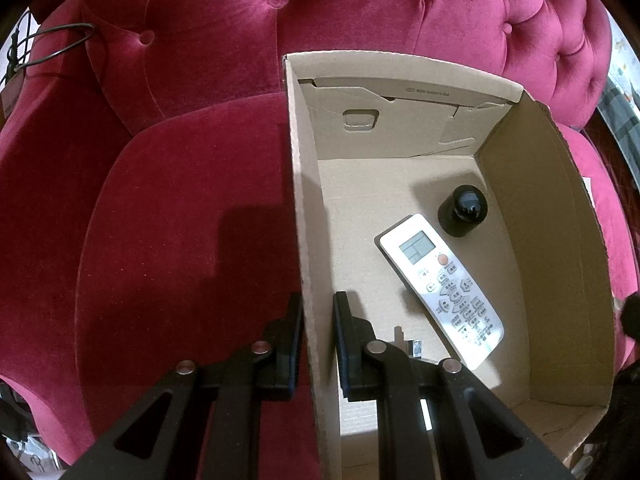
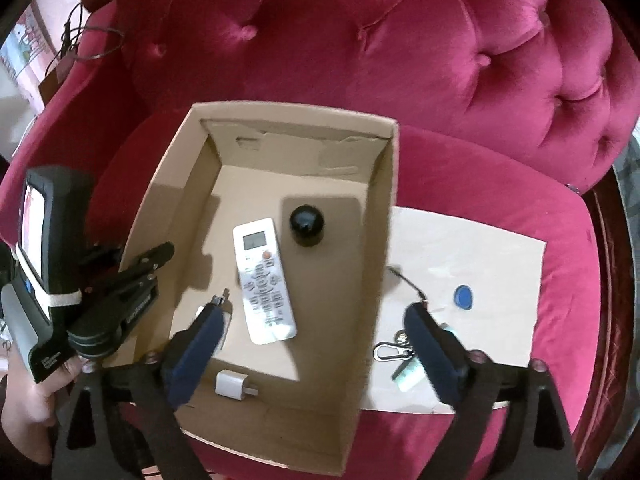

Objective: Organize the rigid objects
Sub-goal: 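Withdraw the right gripper back over the paper toward the remaining items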

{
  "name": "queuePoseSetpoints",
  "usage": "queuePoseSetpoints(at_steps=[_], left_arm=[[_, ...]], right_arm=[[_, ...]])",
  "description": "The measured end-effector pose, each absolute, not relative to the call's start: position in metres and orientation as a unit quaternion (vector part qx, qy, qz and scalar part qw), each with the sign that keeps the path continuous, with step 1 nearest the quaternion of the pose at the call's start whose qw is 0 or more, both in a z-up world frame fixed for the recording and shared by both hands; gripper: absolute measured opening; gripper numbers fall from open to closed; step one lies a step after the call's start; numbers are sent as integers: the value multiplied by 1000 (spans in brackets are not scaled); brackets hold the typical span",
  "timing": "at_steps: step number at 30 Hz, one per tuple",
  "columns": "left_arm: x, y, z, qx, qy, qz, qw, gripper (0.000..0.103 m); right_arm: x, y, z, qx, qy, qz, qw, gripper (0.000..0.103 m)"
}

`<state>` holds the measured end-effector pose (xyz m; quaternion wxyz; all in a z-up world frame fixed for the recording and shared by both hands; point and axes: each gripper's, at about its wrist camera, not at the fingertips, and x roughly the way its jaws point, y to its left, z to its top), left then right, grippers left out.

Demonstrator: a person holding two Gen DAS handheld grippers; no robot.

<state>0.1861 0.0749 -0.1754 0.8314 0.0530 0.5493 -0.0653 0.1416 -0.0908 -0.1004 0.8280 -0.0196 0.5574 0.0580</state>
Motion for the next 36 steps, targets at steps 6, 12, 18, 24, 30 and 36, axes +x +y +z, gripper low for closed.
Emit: queuePoseSetpoints(at_steps=[6,12,18,24,30,36], left_arm=[[186,75,-176,53,549,-66,831,16],[186,75,-176,53,549,-66,832,16],[186,75,-176,52,549,-66,831,16],[186,76,-176,53,549,-66,831,16],[186,76,-176,53,549,-66,831,16],[186,77,-176,54,549,-67,831,16]], right_arm=[[142,-116,-92,-12,548,34,836,103],[140,-145,-93,3,547,8,837,103],[139,-171,-102,7,552,-18,833,103],[135,-195,-117,23,561,-38,827,103],[133,-217,-139,43,573,-60,816,103],[129,-228,-163,41,581,-72,809,103]])
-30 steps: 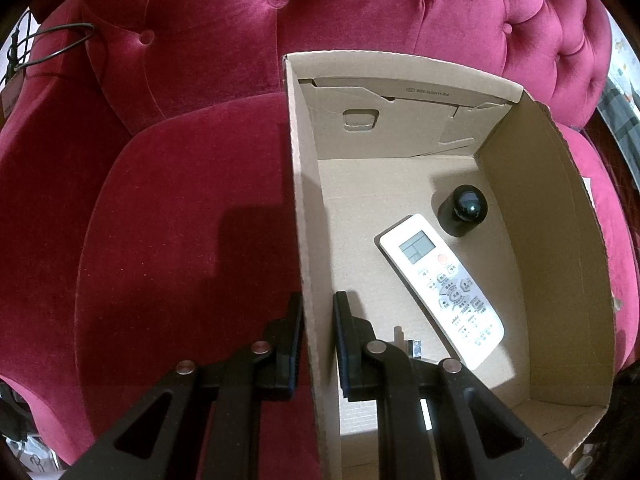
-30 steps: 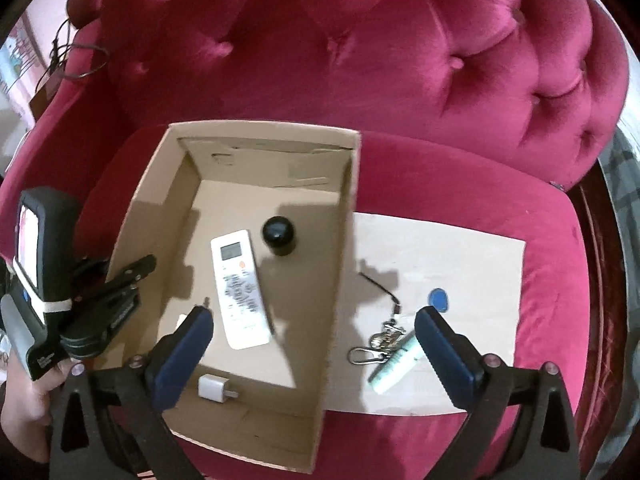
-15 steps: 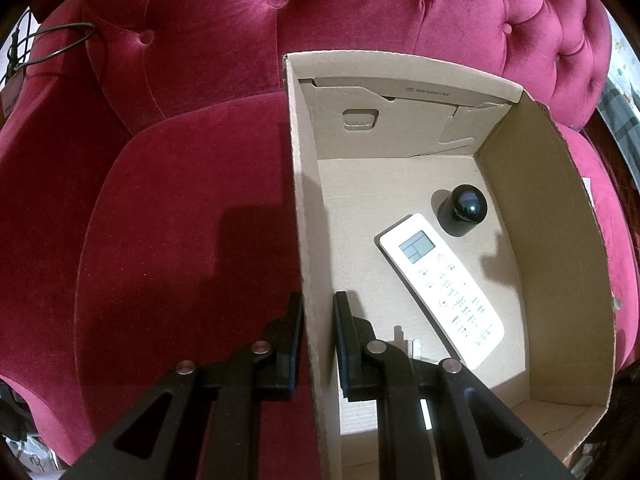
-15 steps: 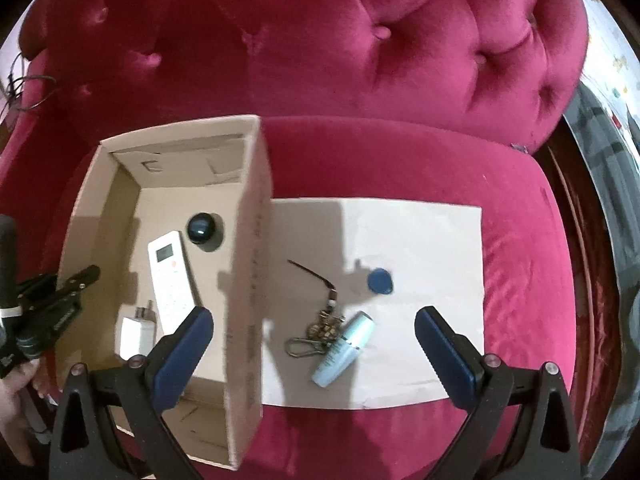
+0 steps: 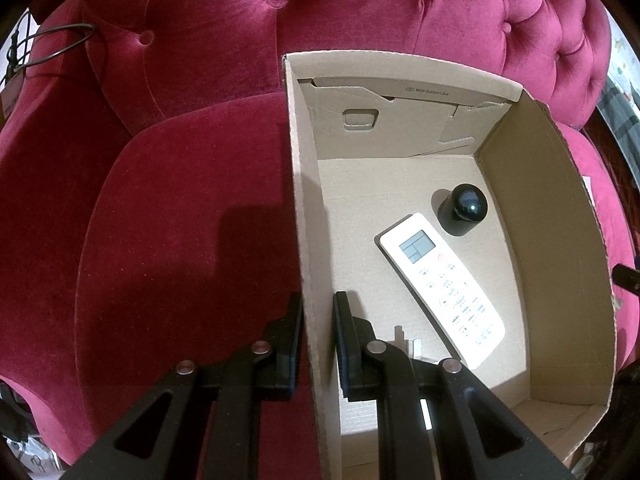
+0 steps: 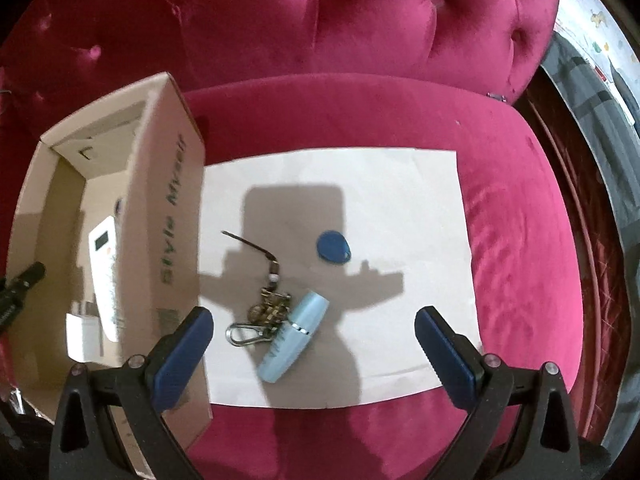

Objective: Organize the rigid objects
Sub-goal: 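Withdraw the right gripper back over the paper toward the remaining items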

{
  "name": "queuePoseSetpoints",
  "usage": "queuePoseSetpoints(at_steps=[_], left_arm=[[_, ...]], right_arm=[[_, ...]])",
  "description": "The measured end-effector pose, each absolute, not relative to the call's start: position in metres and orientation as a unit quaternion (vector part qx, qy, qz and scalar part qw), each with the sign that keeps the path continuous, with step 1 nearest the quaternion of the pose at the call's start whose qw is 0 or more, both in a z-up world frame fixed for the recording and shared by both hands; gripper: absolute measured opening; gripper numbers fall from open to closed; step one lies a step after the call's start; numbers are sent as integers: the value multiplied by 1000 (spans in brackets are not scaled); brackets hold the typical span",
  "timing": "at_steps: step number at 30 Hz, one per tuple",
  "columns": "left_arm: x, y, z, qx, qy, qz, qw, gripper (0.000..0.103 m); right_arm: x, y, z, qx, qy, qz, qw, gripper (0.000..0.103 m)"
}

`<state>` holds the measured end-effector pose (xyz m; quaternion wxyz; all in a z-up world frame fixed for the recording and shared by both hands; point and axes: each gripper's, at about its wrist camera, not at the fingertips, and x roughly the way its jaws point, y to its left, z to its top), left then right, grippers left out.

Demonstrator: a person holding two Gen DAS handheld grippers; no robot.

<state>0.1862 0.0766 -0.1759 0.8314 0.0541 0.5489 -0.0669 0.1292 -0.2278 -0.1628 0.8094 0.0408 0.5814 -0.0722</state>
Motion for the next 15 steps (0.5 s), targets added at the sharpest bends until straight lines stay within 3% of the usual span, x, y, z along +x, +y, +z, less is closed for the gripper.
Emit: queuePoseSetpoints(at_steps=[15], left_arm=[[186,76,-176,56,548,-66,832,16]], right_arm=[[118,-237,-222,41,610,-72,788,103]])
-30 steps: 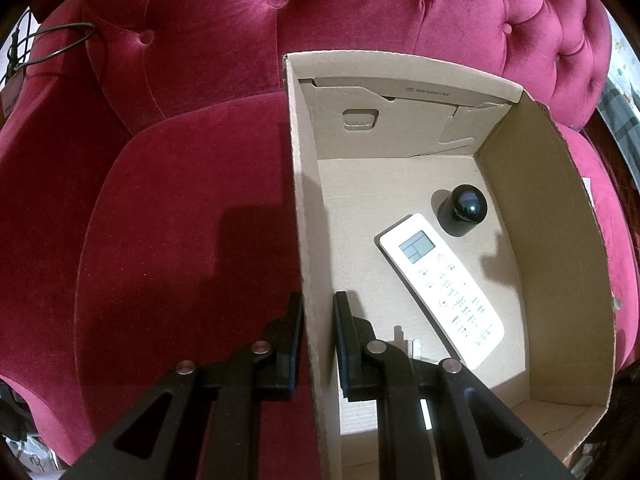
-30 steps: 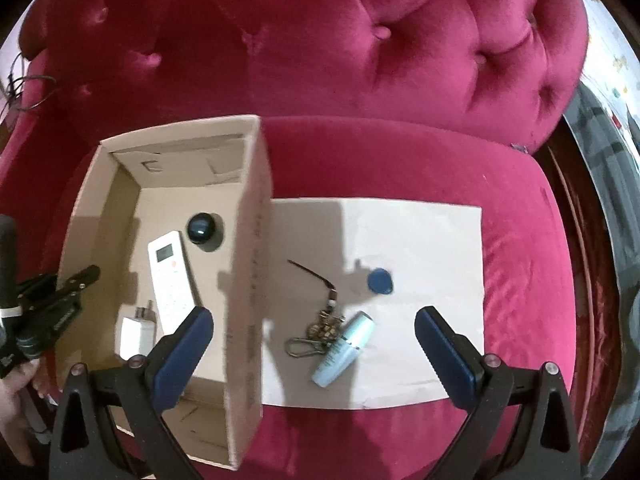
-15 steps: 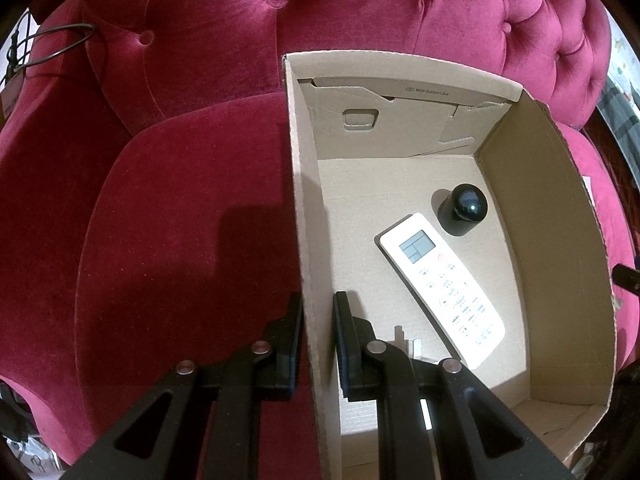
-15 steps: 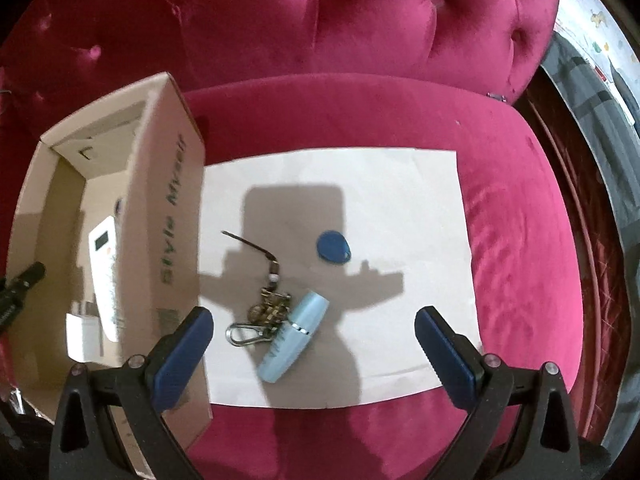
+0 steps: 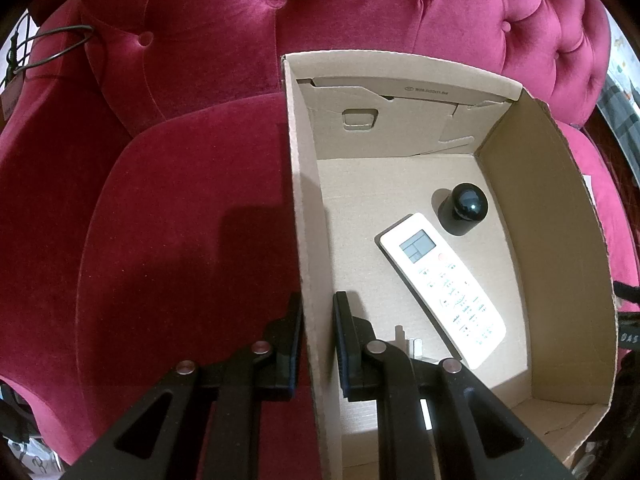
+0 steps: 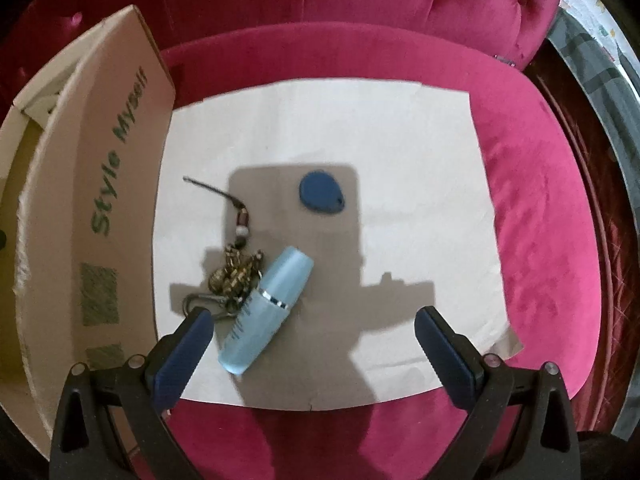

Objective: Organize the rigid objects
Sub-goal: 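Withdraw the right gripper back over the paper toward the remaining items, then grasp the light-blue bottle around its middle with the right gripper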

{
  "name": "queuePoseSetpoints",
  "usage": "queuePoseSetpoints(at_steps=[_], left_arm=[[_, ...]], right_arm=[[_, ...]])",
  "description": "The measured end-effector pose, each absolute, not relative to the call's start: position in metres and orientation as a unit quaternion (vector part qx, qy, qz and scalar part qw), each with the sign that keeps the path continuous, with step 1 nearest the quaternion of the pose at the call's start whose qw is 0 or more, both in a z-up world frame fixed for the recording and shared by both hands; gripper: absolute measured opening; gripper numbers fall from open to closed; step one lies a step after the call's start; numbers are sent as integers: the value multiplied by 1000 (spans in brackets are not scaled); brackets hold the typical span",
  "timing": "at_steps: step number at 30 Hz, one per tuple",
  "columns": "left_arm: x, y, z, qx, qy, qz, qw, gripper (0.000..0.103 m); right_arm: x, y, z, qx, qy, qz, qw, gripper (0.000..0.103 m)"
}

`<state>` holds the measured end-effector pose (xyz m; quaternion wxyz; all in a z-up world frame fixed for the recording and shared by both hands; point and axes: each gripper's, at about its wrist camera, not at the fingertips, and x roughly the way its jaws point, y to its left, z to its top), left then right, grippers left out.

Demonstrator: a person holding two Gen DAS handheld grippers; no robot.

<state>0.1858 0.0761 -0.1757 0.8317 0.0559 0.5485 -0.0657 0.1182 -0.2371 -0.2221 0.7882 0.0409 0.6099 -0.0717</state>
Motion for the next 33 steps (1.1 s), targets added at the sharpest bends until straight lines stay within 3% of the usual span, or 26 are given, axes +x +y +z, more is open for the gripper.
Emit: queuePoseSetpoints(at_steps=[9,16,18,19,20,33], left_arm=[[186,77,-176,55,549,-66,832,16],[186,77,-175,55,548,-66,832,16],[186,78,-175,54,548,-66,832,16],[186,78,-175,55,548,-66,832,16],[186,78,-175,55,549,-66,832,16],[185,77,-175,54,549,-65,832,16]], right_arm=[[114,-240,-237,44,617,-70,783,100],[113,-248,-240,80,615,-52,783,62],[114,-248,-240,86,616,-47,782,46],[114,-248,-241,86,617,-47,781,32],[114,-247,-242,83,619,-47,780,27],[124,-231,-244,70,614,-59,784,25]])
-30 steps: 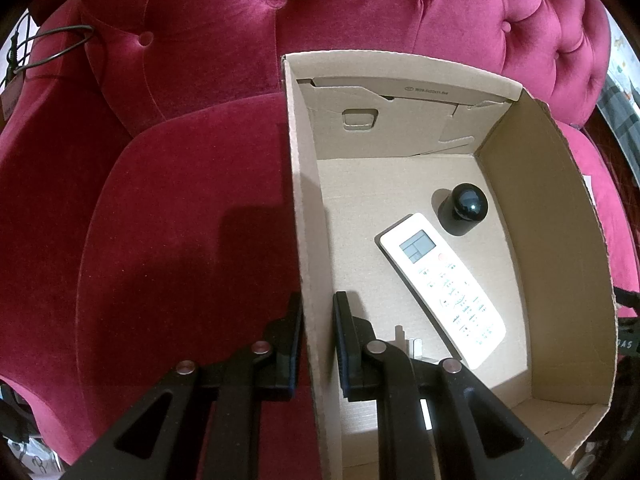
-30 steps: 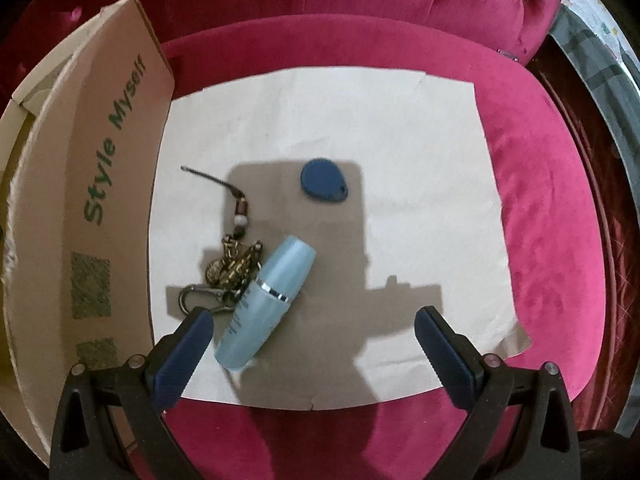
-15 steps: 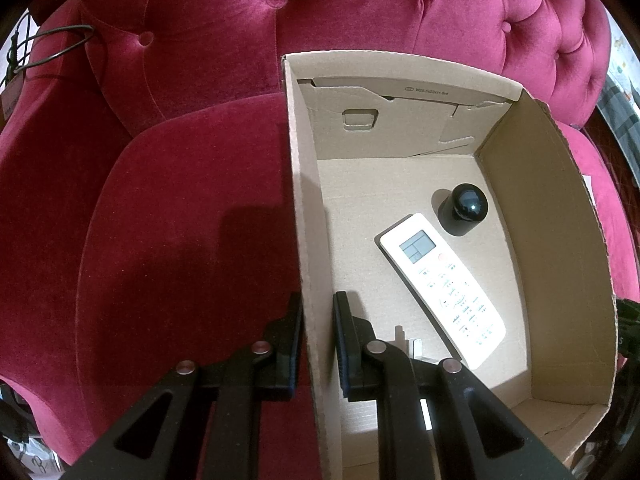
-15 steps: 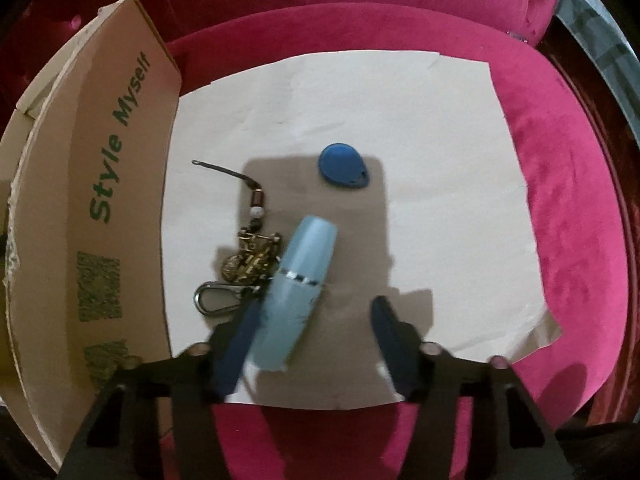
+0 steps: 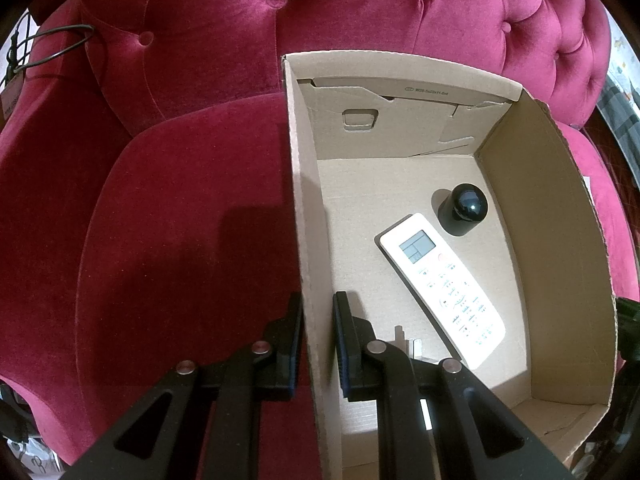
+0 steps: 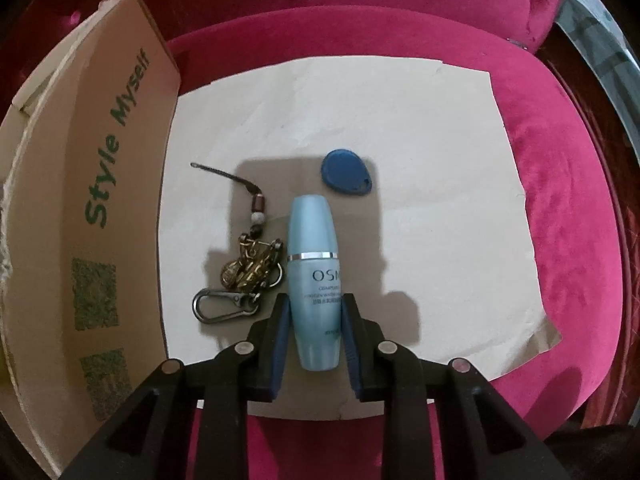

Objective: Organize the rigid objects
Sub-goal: 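Grasp the light-blue bottle around its middle with the right gripper, then lift the bottle and carry it into the box with the right gripper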

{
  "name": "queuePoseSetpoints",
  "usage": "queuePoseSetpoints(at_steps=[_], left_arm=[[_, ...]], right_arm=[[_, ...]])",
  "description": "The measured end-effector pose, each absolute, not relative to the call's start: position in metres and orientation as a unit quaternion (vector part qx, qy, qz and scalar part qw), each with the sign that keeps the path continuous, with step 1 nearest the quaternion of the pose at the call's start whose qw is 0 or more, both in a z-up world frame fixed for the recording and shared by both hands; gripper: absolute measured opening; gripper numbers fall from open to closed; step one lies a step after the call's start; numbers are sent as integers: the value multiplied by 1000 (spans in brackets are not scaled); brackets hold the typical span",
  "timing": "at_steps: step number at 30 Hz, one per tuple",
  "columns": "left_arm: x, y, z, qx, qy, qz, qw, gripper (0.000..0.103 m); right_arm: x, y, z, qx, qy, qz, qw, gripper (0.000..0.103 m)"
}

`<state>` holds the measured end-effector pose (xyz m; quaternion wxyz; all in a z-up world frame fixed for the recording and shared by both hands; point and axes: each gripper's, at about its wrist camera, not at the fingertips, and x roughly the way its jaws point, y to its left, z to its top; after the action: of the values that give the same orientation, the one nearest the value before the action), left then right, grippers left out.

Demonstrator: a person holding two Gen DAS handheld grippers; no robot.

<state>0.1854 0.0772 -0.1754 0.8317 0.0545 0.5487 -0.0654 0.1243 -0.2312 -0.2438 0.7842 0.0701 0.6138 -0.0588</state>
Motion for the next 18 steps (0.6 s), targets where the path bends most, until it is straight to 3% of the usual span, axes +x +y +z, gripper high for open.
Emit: queuePoseSetpoints(at_steps=[18], left_arm=[[185,77,-175,54,549,-65,832,16]], right_arm=[[124,-225,-180,62,586,-60,806,25]])
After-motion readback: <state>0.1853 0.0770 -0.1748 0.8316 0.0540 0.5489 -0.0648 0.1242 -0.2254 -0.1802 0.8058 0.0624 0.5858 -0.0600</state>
